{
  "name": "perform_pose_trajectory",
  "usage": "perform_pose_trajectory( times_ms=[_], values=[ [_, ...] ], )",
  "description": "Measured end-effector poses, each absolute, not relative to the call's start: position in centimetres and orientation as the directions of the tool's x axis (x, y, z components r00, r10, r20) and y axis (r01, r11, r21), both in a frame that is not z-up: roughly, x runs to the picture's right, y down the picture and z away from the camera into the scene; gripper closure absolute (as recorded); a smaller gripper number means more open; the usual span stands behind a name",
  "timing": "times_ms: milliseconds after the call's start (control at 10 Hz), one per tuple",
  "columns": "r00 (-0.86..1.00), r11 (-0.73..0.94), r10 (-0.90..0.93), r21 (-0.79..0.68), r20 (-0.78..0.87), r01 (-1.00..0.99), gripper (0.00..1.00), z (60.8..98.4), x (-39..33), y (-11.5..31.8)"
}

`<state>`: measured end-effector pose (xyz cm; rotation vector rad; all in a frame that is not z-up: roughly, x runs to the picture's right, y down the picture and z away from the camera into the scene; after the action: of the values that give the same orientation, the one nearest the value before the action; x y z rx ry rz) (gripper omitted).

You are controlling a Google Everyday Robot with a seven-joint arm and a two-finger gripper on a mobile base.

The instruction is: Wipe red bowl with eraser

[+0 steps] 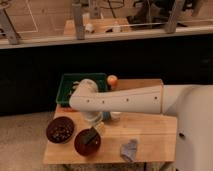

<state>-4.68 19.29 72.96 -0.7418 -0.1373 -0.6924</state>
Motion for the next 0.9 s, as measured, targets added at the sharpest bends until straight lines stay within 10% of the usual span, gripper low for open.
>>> perform_pose_trajectory(
  times_ms=[900],
  values=[
    [0.722, 0.488, -0.544, -0.539, 0.428, 0.687, 1.0, 70.7, -7.0, 22.5]
  ],
)
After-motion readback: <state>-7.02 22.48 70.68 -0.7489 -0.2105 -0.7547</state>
